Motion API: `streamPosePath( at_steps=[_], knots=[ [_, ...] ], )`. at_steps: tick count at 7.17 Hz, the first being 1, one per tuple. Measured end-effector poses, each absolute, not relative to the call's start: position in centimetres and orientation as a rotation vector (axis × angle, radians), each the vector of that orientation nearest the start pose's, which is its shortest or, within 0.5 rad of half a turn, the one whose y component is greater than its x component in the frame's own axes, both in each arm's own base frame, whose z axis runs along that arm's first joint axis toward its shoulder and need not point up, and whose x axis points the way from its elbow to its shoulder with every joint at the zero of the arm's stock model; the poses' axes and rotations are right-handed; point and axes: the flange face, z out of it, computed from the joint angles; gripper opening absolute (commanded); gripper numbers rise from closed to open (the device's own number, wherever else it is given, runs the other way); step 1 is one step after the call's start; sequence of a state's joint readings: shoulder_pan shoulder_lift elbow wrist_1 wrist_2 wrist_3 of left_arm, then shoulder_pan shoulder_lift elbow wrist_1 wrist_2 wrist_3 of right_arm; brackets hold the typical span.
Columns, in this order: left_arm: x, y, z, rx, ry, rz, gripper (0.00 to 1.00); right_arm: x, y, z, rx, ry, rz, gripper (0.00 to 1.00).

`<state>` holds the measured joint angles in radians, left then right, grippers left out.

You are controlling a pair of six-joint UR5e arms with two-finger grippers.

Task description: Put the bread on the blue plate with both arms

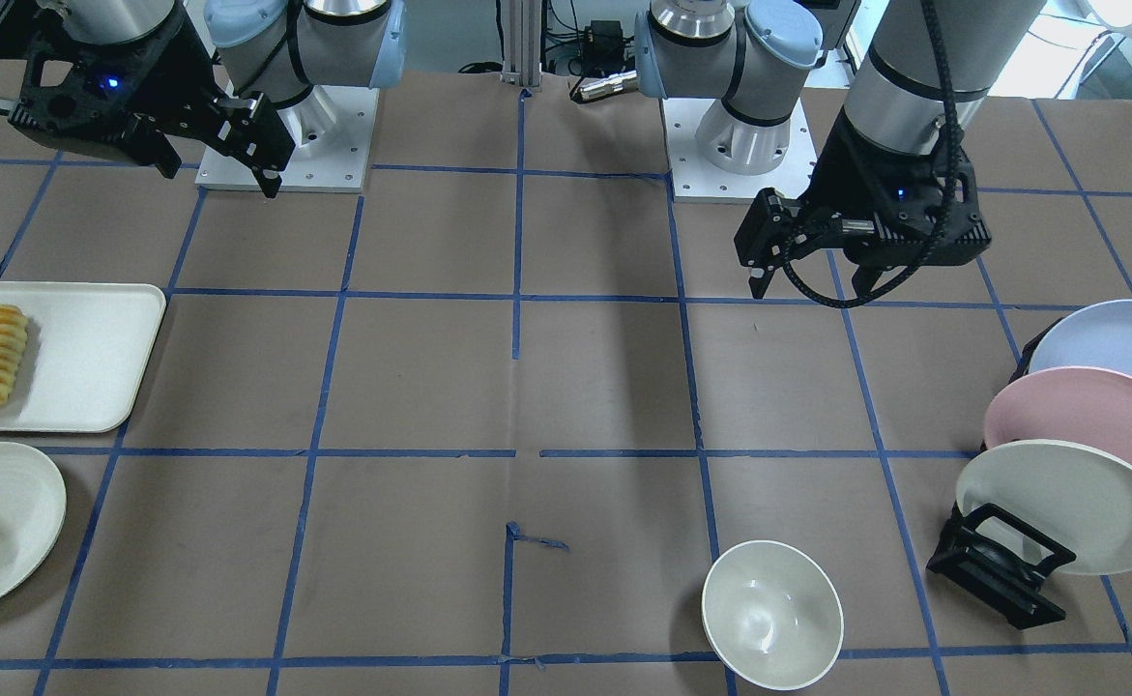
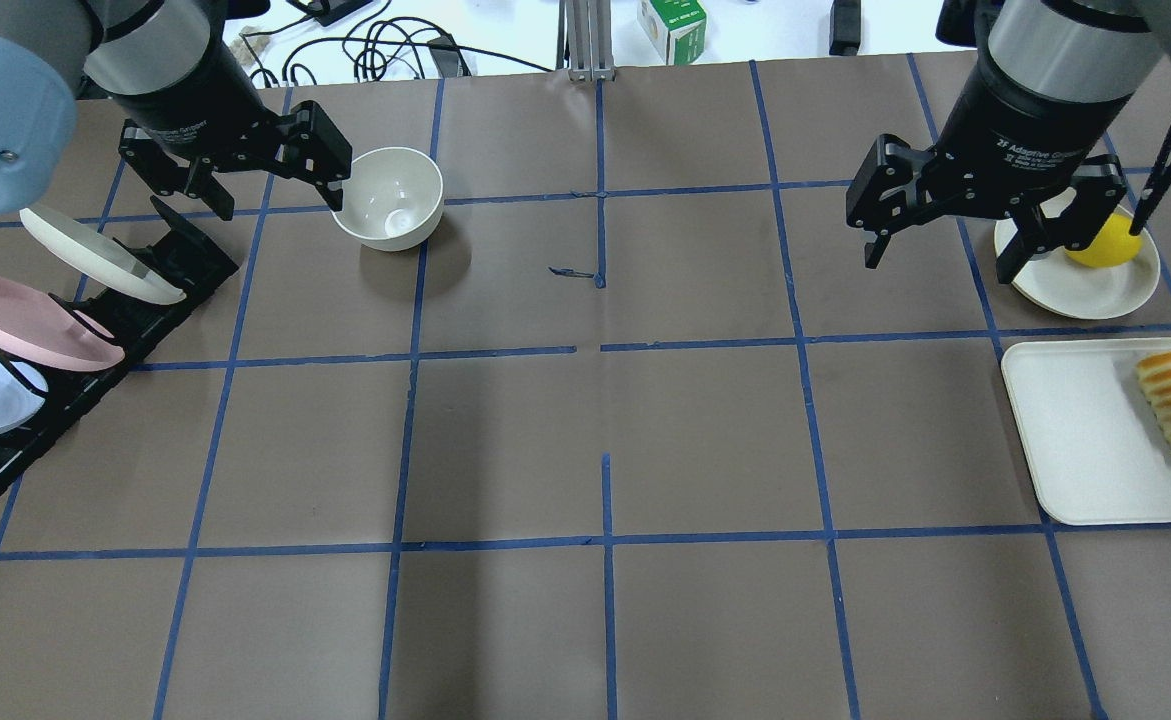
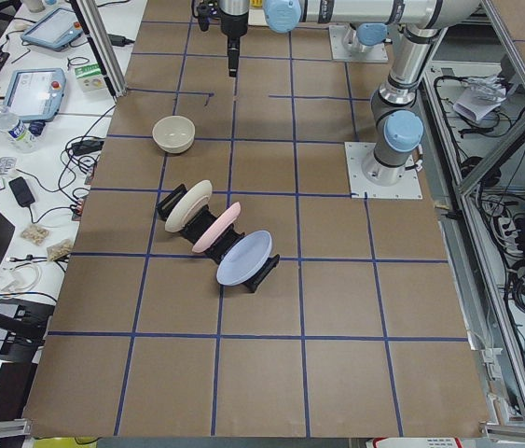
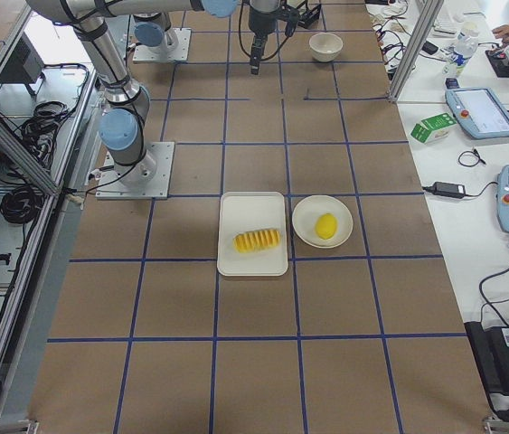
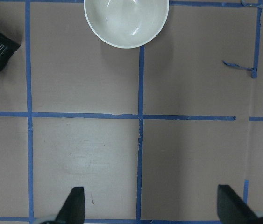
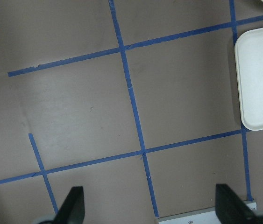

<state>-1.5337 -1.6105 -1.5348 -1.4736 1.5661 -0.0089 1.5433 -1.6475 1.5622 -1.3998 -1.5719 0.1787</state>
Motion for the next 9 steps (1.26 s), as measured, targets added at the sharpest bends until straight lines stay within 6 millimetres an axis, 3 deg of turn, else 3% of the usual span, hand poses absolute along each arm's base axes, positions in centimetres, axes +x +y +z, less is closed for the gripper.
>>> streamPosePath(
  at_steps=[2, 3, 5, 7, 9],
  knots=[
    [-5.7, -52.9, 51.0, -0.231, 3.131, -0.222, 1.0, 10.9, -45.7, 50.7, 0.324, 3.155, 0.135, 1.0],
    [-2.1, -52.9, 51.7, -0.332, 3.136, -0.25, 1.0, 8.6, -46.2, 50.4, 0.297, 3.189, 0.142, 1.0],
    [5.1, -52.6, 52.3, -0.534, 3.122, -0.302, 1.0, 0.5, -47.3, 47.8, 0.317, 3.187, 0.203, 1.0],
    [15.5, -51.4, 51.3, -0.787, 3.065, -0.291, 1.0, -6.6, -47.2, 42.2, 0.321, 3.181, 0.188, 1.0],
    [23.1, -49.7, 49.8, -0.95, 3.003, -0.247, 1.0, -13.1, -45.7, 37.8, 0.314, 3.184, 0.152, 1.0]
  ],
)
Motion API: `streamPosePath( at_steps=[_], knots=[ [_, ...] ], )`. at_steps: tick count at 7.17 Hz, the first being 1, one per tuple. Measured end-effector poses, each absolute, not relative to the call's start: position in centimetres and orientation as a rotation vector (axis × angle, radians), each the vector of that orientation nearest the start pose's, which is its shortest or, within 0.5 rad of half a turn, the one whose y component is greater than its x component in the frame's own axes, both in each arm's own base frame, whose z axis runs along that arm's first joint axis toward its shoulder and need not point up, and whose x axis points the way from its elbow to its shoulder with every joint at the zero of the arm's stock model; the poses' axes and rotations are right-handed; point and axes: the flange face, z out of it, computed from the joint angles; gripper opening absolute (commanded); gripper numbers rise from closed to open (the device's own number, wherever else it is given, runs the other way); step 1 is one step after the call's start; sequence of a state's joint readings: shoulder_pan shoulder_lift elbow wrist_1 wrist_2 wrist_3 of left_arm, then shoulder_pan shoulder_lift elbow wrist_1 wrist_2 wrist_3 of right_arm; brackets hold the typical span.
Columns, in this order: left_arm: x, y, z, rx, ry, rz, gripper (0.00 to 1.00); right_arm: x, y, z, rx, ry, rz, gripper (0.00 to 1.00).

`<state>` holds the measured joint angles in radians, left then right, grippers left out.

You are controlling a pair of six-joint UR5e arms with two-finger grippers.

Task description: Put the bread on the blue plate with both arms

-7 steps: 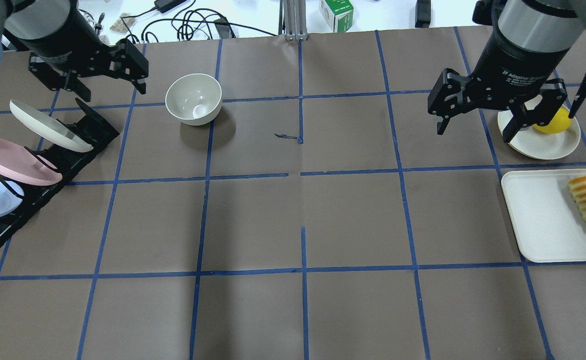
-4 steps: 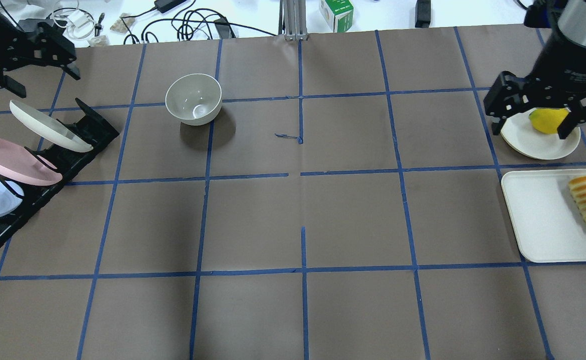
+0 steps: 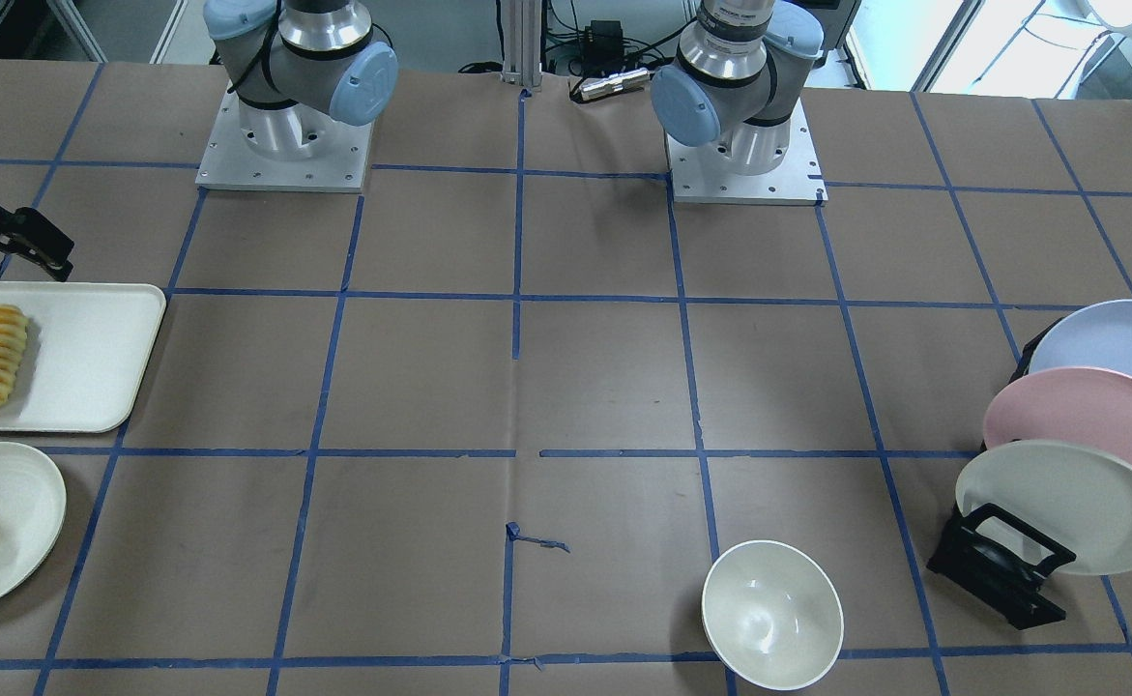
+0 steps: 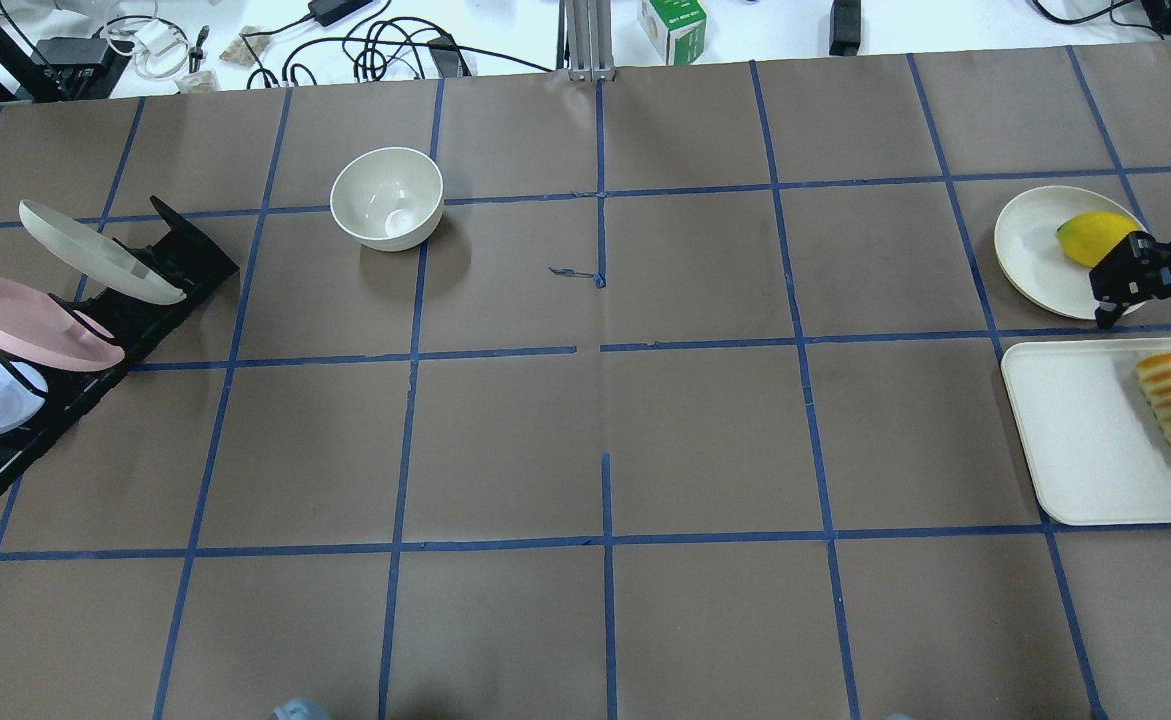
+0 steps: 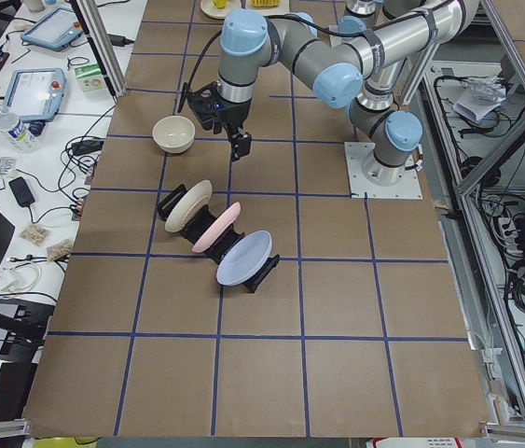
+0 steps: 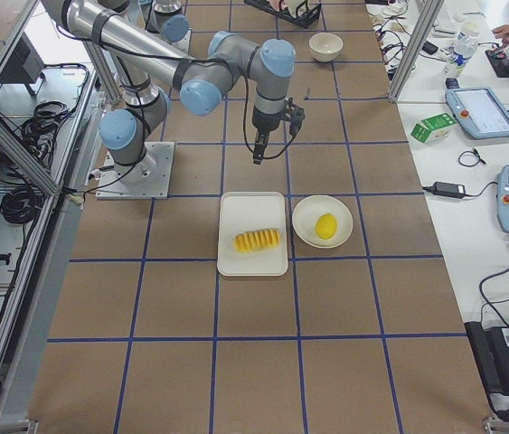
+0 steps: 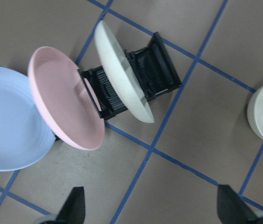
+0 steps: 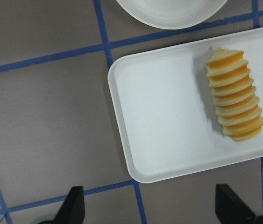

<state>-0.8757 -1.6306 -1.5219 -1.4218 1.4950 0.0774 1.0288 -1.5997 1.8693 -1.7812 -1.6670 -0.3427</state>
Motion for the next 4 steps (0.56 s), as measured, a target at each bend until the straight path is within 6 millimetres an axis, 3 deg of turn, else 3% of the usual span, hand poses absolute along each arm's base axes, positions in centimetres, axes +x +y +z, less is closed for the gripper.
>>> streamPosePath(
  at_steps=[2, 3, 4],
  knots=[
    [32.5, -47.7, 46.2, -1.08, 2.925, -0.222, 1.0, -19.0, -46.2, 33.3, 0.204, 3.185, 0.146, 1.0],
    [36.3, -47.7, 43.6, -1.111, 2.892, -0.247, 1.0, -21.5, -46.8, 31.1, 0.151, 3.189, 0.133, 1.0],
    [38.9, -48.3, 40.7, -1.127, 2.88, -0.229, 0.99, -23.5, -47.2, 28.8, 0.119, 3.184, 0.135, 1.0]
  ],
)
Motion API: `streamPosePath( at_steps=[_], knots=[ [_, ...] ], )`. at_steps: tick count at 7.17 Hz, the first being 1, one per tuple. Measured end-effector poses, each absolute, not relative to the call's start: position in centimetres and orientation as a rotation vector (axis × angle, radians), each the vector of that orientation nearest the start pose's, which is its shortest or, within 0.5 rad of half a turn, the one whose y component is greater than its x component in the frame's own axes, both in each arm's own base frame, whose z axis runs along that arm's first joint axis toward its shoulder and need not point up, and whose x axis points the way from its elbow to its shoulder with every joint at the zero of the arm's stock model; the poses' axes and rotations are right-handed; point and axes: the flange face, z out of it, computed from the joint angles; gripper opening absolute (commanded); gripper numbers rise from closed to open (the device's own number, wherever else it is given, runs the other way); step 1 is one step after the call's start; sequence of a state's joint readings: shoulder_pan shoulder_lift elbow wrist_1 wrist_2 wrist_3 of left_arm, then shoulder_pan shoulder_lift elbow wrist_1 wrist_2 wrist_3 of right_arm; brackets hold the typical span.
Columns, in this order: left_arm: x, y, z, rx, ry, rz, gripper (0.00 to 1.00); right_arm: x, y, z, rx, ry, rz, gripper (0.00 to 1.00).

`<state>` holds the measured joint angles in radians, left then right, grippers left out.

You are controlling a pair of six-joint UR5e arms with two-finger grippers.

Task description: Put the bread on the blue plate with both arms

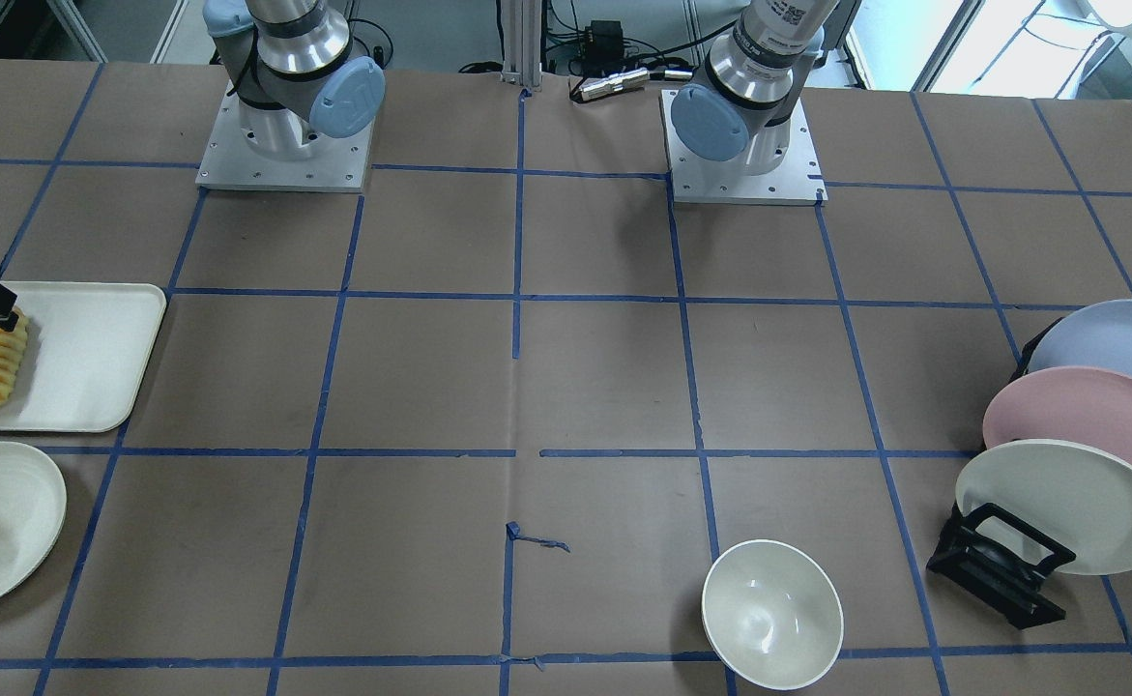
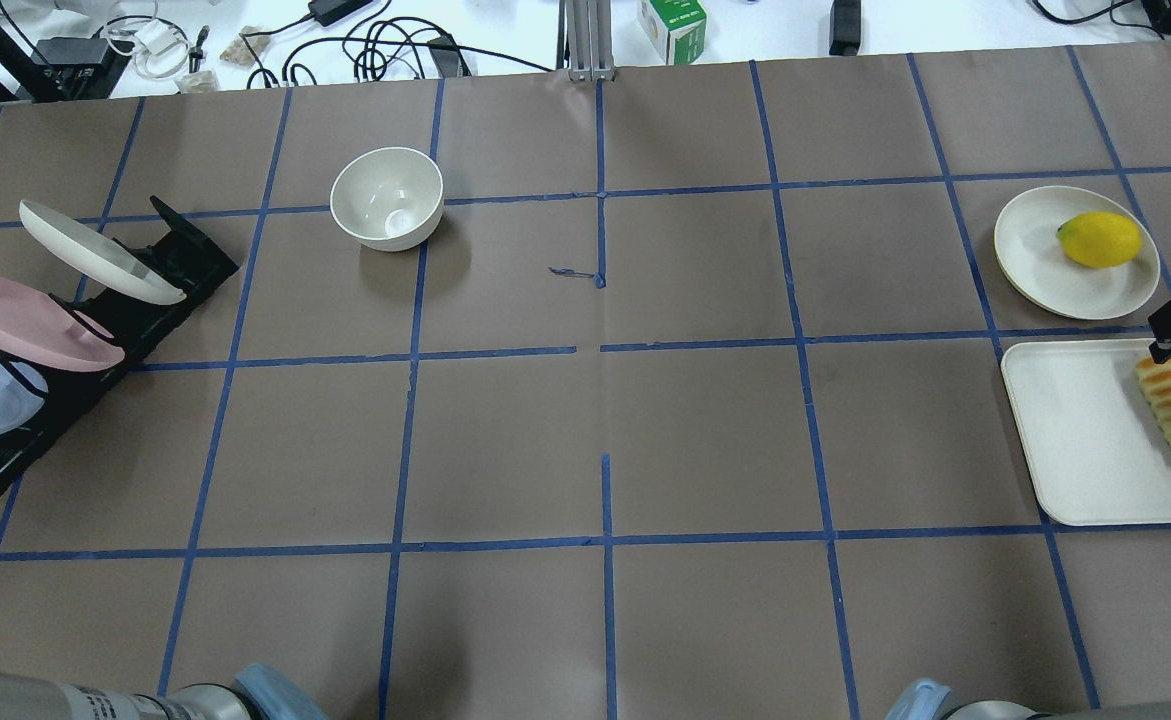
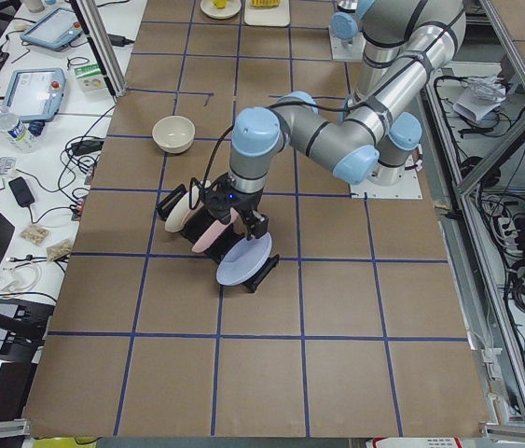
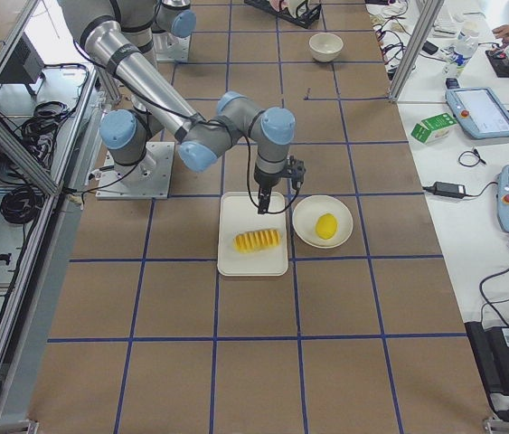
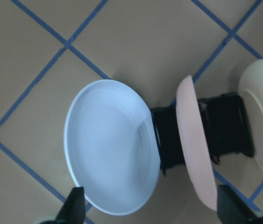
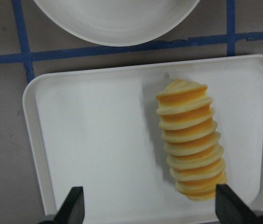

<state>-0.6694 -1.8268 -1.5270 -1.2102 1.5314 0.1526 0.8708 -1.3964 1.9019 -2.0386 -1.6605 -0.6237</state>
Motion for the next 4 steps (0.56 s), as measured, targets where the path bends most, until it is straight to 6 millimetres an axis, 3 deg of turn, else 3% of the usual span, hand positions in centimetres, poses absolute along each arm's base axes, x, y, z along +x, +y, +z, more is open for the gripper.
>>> streamPosePath(
  at_steps=[2, 3, 4],
  knots=[
    [41.1, -48.4, 35.7, -1.144, 2.856, -0.092, 0.9, -26.5, -48.0, 25.1, 0.07, 3.192, 0.123, 1.0],
    [41.2, -48.2, 34.4, -1.148, 2.853, -0.036, 0.9, -27.4, -48.4, 23.8, 0.042, 3.206, 0.111, 1.0],
    [41.4, -47.9, 33.7, -1.14, 2.834, 0.019, 0.81, -27.8, -48.6, 22.9, 0.029, 3.211, 0.11, 1.0]
  ],
)
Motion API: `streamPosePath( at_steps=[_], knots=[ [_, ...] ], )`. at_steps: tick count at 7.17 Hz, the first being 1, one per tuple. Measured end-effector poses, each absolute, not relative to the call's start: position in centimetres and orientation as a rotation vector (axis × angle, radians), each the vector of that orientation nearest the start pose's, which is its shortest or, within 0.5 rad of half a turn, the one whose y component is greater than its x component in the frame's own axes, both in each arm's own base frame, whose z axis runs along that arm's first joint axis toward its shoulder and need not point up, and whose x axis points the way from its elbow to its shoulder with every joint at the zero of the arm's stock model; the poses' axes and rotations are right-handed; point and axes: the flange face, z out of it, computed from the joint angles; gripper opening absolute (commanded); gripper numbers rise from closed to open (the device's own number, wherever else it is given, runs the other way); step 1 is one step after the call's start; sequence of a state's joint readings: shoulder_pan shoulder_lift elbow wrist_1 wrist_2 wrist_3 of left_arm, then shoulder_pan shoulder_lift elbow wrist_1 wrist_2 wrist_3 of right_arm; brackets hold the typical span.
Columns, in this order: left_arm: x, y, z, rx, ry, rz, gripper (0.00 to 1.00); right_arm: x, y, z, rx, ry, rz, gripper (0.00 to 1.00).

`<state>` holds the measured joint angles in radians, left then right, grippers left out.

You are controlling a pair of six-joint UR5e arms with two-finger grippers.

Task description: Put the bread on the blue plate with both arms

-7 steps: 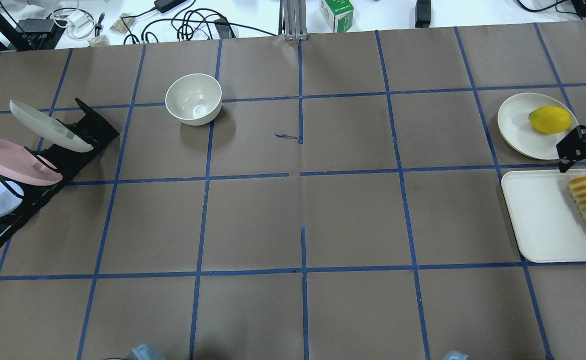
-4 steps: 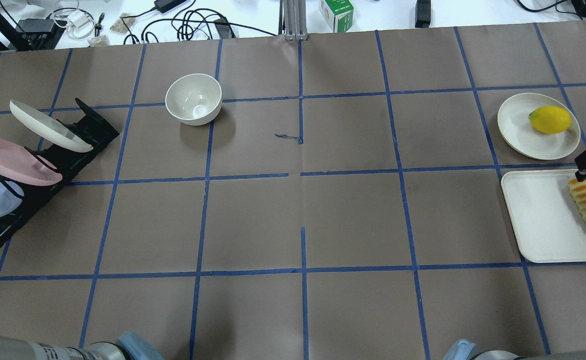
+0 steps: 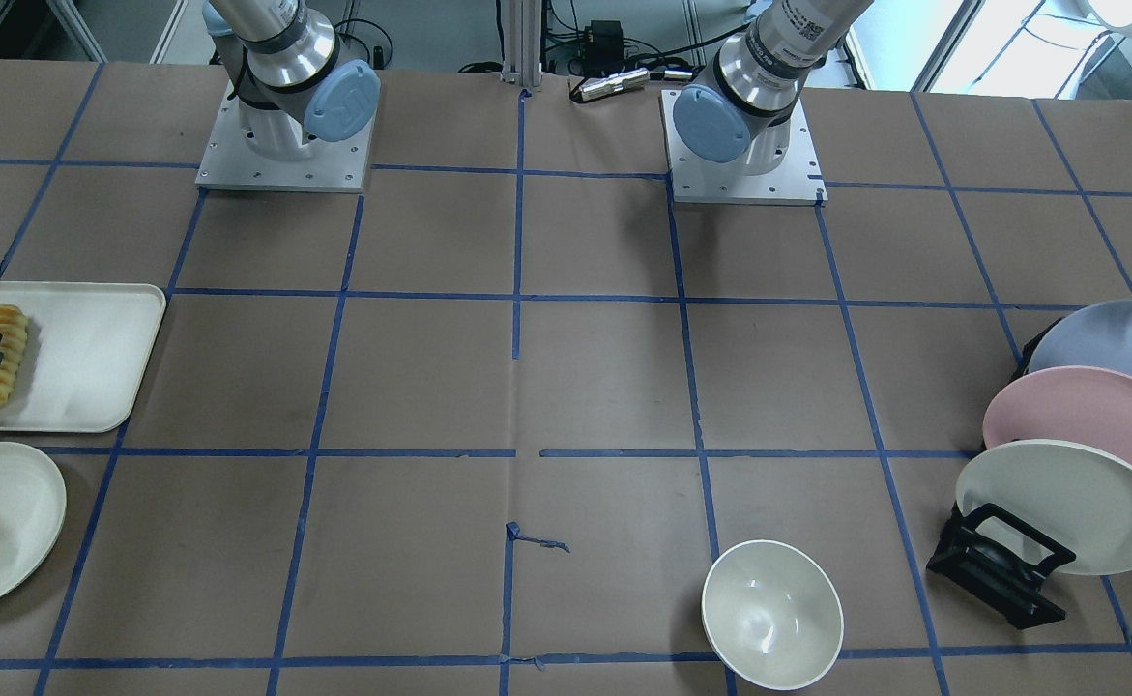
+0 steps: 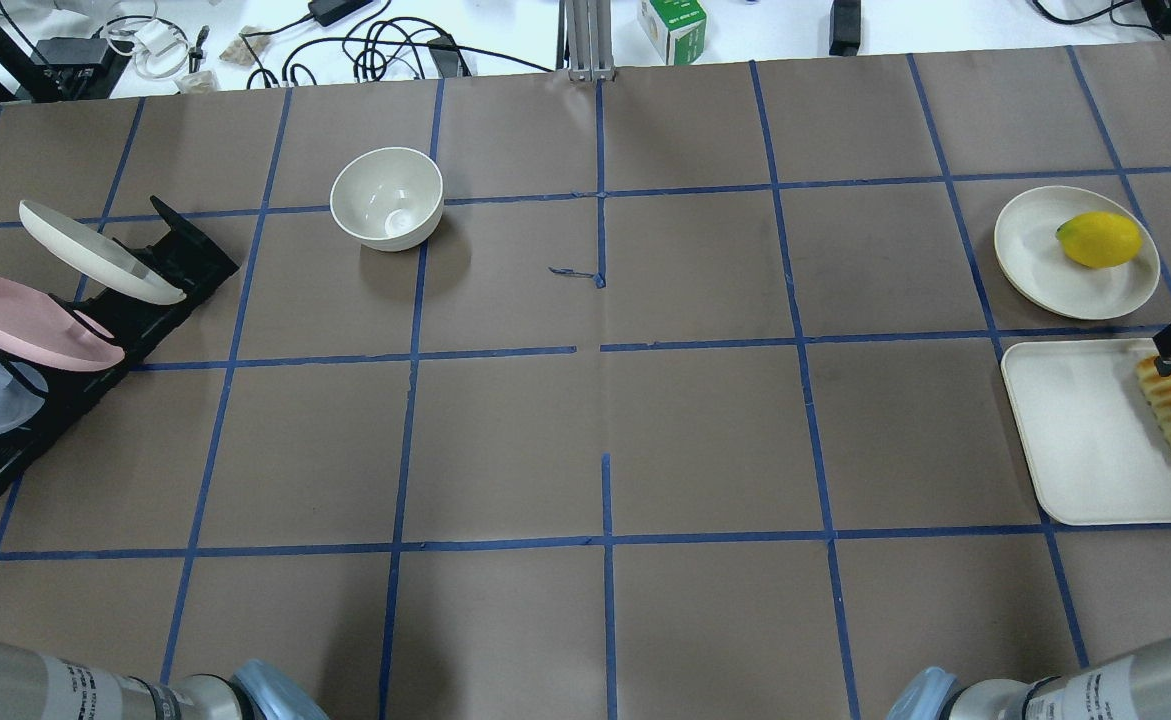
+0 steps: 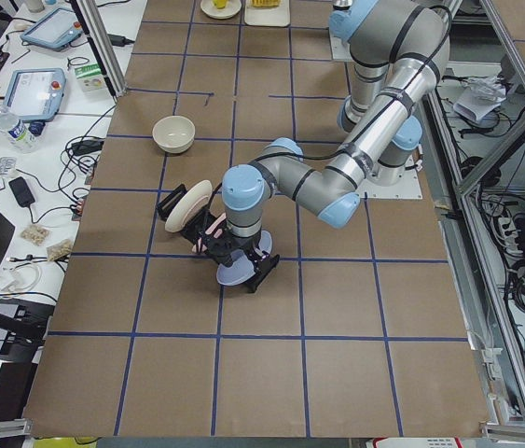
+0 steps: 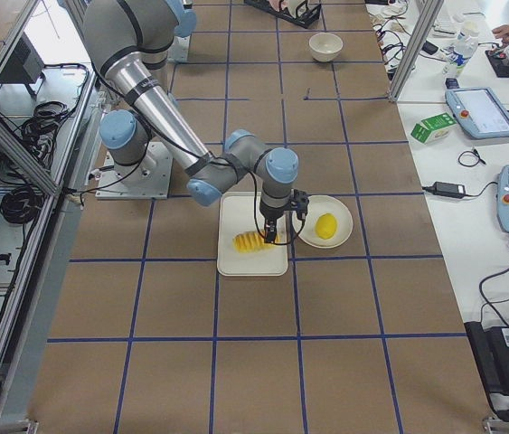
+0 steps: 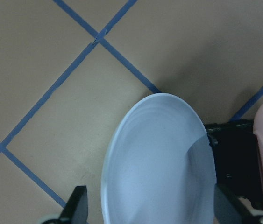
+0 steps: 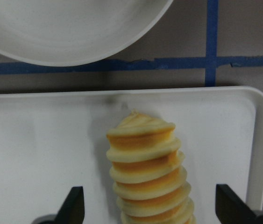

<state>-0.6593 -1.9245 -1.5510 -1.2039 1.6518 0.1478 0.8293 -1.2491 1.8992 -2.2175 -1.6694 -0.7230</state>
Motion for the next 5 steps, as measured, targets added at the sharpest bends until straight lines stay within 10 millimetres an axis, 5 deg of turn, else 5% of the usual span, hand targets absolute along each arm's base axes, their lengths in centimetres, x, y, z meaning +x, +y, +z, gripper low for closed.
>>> streamPosePath(
  at_steps=[3, 5],
  knots=[
    [42.1, -47.0, 32.7, -1.095, 2.748, 0.151, 0.53, -28.4, -49.1, 20.4, 0.022, 3.21, 0.132, 1.0],
    [42.0, -46.8, 32.3, -1.094, 2.753, 0.177, 0.17, -28.6, -49.1, 18.7, 0.024, 3.204, 0.169, 0.92]
  ],
)
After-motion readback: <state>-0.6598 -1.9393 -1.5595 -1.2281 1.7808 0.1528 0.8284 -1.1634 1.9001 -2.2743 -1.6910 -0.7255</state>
